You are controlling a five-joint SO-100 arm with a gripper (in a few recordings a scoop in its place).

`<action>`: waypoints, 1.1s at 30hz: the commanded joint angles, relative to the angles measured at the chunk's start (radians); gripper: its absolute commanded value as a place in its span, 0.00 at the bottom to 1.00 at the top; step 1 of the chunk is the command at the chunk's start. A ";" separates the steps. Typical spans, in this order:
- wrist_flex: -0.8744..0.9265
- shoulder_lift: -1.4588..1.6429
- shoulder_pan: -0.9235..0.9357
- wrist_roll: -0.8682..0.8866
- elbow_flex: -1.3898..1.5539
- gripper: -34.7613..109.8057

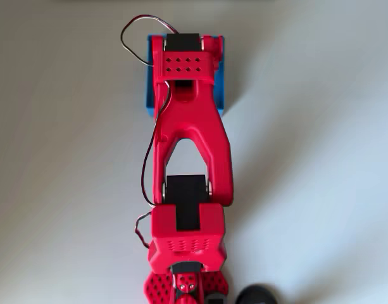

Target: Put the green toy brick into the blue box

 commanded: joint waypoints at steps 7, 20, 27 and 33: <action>0.049 0.061 0.012 -0.017 -0.015 0.28; 0.037 0.244 -0.017 0.064 -0.023 0.24; 0.034 0.459 -0.037 0.118 0.043 0.24; -0.009 0.687 -0.048 0.137 0.244 0.24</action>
